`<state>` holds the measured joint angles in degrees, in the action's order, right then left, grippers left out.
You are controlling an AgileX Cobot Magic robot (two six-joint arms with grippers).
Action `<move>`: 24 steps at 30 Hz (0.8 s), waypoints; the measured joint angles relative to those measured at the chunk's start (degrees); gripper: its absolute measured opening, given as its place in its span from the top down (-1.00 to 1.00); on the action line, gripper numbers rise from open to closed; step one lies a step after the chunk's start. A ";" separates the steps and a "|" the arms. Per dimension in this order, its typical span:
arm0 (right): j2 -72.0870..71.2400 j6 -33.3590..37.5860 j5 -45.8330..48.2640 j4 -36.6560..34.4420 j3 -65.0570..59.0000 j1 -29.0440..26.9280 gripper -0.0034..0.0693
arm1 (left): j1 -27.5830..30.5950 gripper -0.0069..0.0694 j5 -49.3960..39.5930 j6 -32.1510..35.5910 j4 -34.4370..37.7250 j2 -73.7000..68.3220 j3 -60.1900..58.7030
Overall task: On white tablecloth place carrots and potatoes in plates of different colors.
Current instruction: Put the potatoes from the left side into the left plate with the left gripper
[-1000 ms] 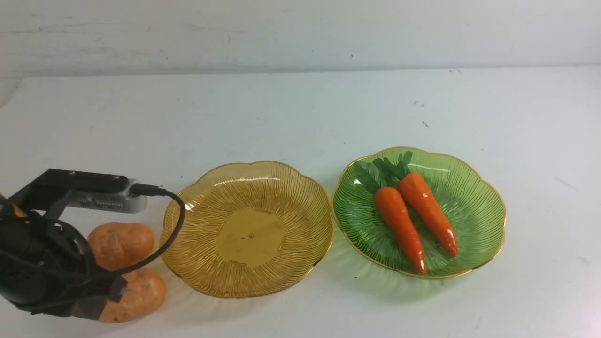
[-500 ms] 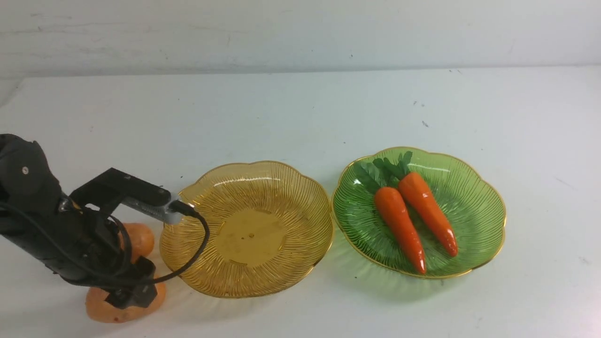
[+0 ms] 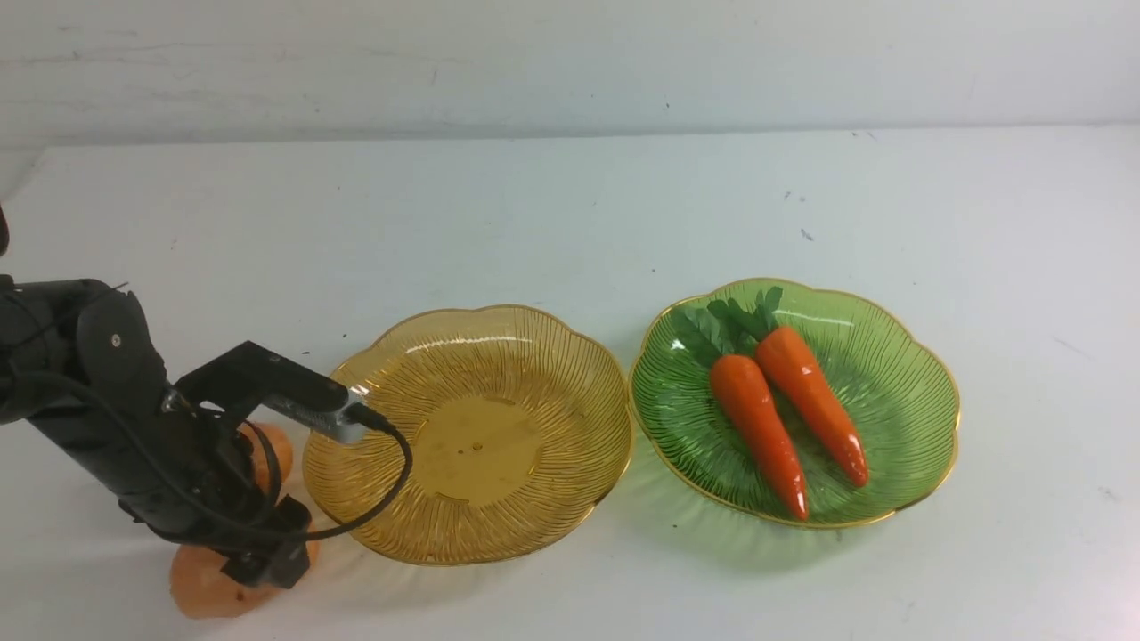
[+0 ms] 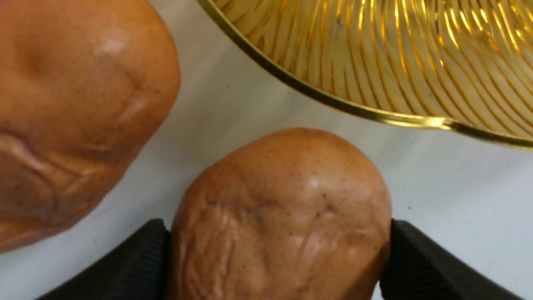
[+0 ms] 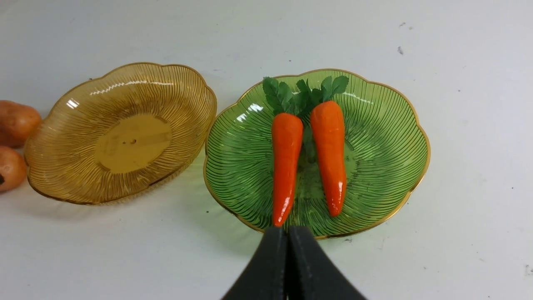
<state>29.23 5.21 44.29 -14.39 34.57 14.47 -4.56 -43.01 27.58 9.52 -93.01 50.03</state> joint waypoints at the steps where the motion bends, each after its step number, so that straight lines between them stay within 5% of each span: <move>1: 0.00 0.00 0.00 0.00 0.00 0.00 0.95 | 0.00 -0.73 -0.11 -0.74 0.00 -0.09 0.16; 12: 0.00 0.00 0.00 0.12 0.00 0.00 0.95 | 0.00 -0.28 -4.95 -9.06 -1.64 -0.16 1.33; 17: 0.00 0.00 0.00 0.20 0.00 0.00 0.95 | 0.00 -0.28 -20.46 -12.54 -2.31 5.83 13.08; 24: 0.00 0.00 0.00 0.20 0.00 0.00 0.95 | -0.43 -0.28 -13.63 -14.03 13.41 5.80 24.20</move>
<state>29.23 5.21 44.29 -14.19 34.57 14.47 -4.99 -56.64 13.55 22.94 -87.21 74.22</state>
